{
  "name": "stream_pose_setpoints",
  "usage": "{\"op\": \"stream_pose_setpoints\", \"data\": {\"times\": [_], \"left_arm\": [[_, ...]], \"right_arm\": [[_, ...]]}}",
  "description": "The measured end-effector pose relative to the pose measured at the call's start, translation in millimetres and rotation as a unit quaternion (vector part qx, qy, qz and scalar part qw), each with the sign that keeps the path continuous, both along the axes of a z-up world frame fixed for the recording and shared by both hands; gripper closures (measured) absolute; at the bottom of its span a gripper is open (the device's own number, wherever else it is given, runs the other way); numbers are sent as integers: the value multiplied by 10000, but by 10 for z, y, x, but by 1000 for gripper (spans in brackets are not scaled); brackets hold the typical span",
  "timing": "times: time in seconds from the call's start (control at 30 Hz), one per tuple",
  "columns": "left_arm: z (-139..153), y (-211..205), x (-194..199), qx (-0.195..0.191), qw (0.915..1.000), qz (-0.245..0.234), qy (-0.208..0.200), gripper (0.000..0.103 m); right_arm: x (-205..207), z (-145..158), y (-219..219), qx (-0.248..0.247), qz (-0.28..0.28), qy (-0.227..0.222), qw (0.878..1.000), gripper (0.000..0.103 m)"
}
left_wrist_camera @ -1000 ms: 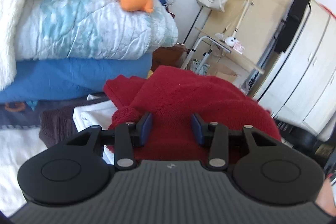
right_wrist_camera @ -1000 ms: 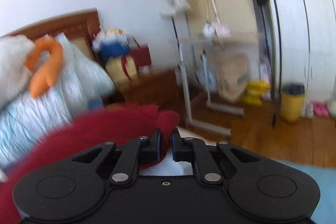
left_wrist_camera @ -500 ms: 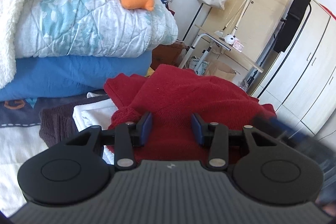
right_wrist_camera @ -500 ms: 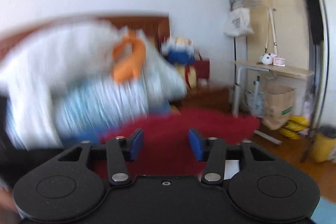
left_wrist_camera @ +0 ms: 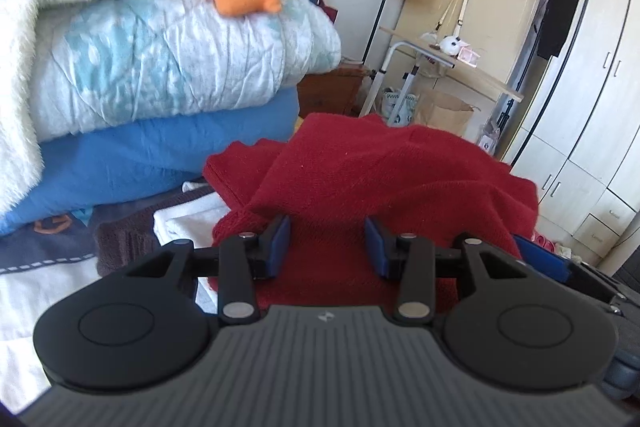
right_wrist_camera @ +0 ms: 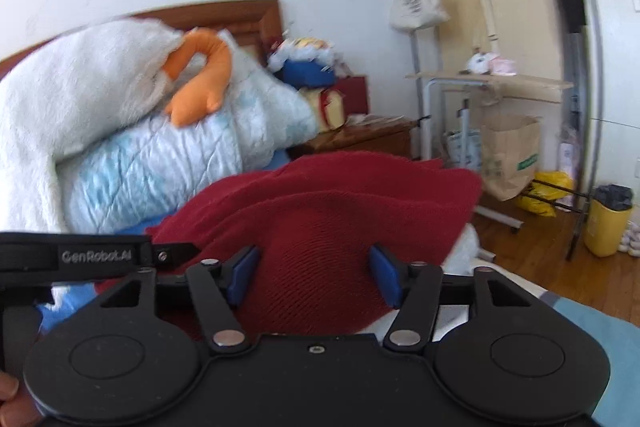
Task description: Fold clothes
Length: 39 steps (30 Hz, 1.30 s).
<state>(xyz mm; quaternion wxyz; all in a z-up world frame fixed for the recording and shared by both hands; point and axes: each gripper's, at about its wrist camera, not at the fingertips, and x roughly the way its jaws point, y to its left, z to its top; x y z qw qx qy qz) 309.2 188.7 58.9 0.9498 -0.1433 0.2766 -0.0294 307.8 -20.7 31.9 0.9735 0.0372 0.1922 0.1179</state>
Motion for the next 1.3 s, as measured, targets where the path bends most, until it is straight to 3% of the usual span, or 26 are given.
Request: {"op": "stream_pose_setpoints", "data": {"times": [0.03,0.07,0.1,0.2,0.43,0.57,0.7,0.97,1.3], "left_arm": [[29,-10,-27,41,10000,1,12,48],[57,-20,-54,81,10000,2,24,28],[92,-43,-92,172,9998,-13,52,15],[198,-157,-287,590,9982,-50,107,13],[303,-269,-820,693,9973,28,234,8],[242,-395,-1220,714,9966,-249,315,7],[272,-620,-1550,1235,9916,-336,188,7],[300,-849,-2083,1385,9892,-469,27,5],[302,-1077,-2458,1489,9866,-669,-4,5]], "right_arm": [[-99,42,1,-79,-79,3,9999,25],[-197,84,2,-157,-157,6,9998,25],[-296,125,3,-236,-236,9,9994,25],[-626,219,-45,-414,-421,39,9983,24],[-1205,391,-356,195,-696,418,9965,24],[-1564,450,-405,150,-803,416,9958,24],[-1876,454,-408,-28,-969,363,9946,24],[-2324,468,-479,-28,-1190,553,9914,23],[-2787,384,-617,141,-1465,872,9853,22]]}}
